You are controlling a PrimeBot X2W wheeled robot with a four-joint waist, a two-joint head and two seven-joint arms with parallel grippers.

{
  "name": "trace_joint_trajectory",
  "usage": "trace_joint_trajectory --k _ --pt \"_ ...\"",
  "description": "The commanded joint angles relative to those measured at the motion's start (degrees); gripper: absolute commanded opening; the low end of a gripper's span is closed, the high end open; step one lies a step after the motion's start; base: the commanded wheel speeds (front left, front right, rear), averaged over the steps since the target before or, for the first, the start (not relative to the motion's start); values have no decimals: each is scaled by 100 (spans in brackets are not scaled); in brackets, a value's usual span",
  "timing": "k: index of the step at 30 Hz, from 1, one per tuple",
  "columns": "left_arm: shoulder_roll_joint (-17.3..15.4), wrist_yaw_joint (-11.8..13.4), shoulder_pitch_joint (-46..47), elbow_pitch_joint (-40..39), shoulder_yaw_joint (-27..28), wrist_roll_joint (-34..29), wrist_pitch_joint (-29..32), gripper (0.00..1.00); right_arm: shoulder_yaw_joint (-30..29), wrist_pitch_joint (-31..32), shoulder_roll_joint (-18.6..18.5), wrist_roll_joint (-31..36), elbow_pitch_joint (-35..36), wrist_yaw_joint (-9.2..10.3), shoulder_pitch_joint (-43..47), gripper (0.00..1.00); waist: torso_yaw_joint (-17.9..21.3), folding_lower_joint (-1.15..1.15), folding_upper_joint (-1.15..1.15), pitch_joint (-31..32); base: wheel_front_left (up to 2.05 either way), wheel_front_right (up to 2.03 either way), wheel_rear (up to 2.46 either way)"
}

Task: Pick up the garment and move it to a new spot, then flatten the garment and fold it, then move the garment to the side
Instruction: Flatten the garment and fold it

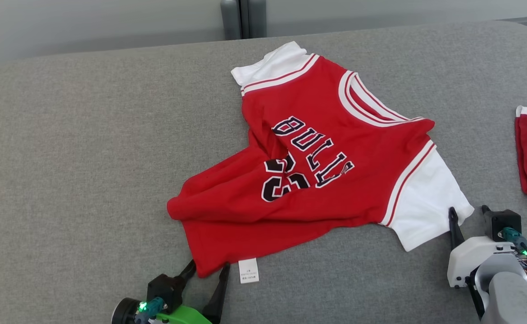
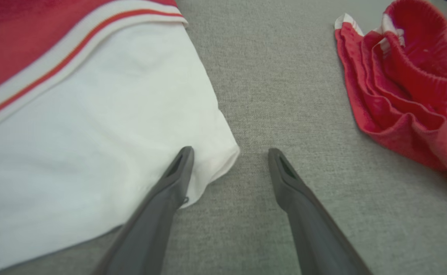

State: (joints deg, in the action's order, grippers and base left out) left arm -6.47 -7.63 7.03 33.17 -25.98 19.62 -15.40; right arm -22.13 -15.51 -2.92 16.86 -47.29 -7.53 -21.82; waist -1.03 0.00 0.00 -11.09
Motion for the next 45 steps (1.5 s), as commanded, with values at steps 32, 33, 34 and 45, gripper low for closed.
trace_joint_trajectory --k 32,33,34,45 --pt "-656 20 744 -2141 1251 -166 29 0 1287 36 -14 -2379 3315 8 -370 0 -74 0 0 836 0 0 0" --pt "-791 20 974 -2264 1293 -129 29 0 1312 36 -10 -2371 3584 8 -513 0 -73 0 0 873 0 0 0" --pt "-901 20 1136 -2328 1301 -133 29 0 1329 36 -10 -2377 3733 8 -587 0 -70 0 0 904 0 0 0" --pt "-1924 20 2872 -2293 1185 189 107 0 1543 84 -77 -2038 4431 8 -1941 0 -33 0 0 923 0 0 0"
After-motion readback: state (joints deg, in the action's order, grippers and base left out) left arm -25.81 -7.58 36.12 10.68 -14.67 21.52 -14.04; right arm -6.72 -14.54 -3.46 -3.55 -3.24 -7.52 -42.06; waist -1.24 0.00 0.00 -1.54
